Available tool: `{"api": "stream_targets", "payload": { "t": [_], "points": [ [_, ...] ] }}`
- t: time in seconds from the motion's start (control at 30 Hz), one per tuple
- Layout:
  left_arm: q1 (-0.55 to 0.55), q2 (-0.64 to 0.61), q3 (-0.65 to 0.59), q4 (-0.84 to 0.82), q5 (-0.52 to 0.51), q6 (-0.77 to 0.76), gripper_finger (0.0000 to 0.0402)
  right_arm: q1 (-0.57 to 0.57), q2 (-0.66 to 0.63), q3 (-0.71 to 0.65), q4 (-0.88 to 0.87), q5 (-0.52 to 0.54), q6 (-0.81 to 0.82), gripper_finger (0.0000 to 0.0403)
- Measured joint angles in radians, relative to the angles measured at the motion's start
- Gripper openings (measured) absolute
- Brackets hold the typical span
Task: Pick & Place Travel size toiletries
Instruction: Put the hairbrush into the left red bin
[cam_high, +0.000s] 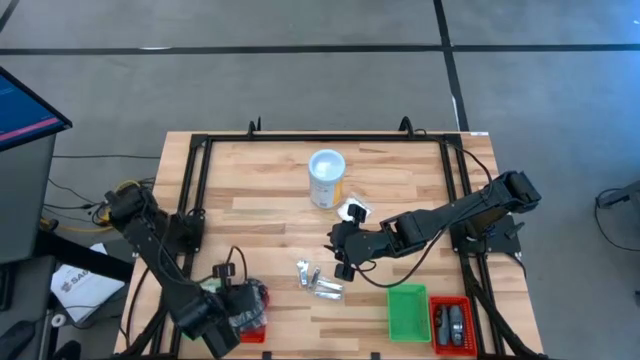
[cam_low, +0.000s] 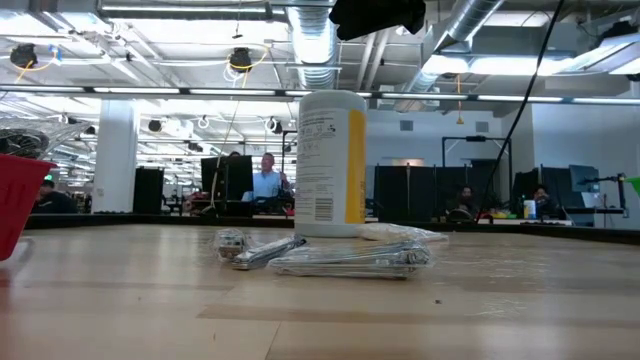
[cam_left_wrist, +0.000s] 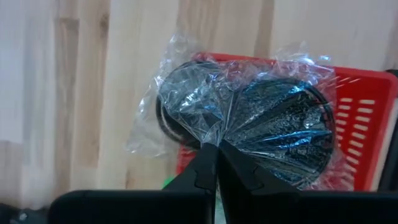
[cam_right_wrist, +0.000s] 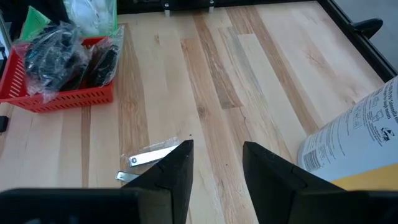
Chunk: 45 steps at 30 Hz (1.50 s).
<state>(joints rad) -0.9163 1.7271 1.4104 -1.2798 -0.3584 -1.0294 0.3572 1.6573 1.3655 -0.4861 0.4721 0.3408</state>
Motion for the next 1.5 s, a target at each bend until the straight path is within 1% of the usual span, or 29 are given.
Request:
{"api": "stream_targets", "payload": {
  "t": [0.17,0.47,0.67,1.03,1.2,1.5],
  "points": [
    [-0.012,0.037,0.033,-0.006,0.003,0.0,0.0,0.0,0.0,0.0,0.0,0.0,0.0,0.0129],
    [-0.043,0.089,0.036,-0.01,0.0,0.0,0.0,0.0,0.0,0.0,0.0,0.0,0.0,0.0129],
    [-0.043,0.09,0.036,-0.011,-0.012,0.0,0.0,0.0,0.0,0.0,0.0,0.0,0.0,0.0129],
    [-0.038,0.09,0.036,0.001,-0.004,0.0,0.0003,0.0,0.0,0.0,0.0,0.0,0.0,0.0129],
    [-0.038,0.09,0.036,0.001,-0.004,0.0,0.0026,0.0,0.0,0.0,0.0,0.0,0.0,0.0129],
    [-0.038,0.079,0.036,0.0,-0.002,0.0,0.0108,0.0,0.0,0.0,0.0,0.0,0.0,0.0129]
  ]
}}
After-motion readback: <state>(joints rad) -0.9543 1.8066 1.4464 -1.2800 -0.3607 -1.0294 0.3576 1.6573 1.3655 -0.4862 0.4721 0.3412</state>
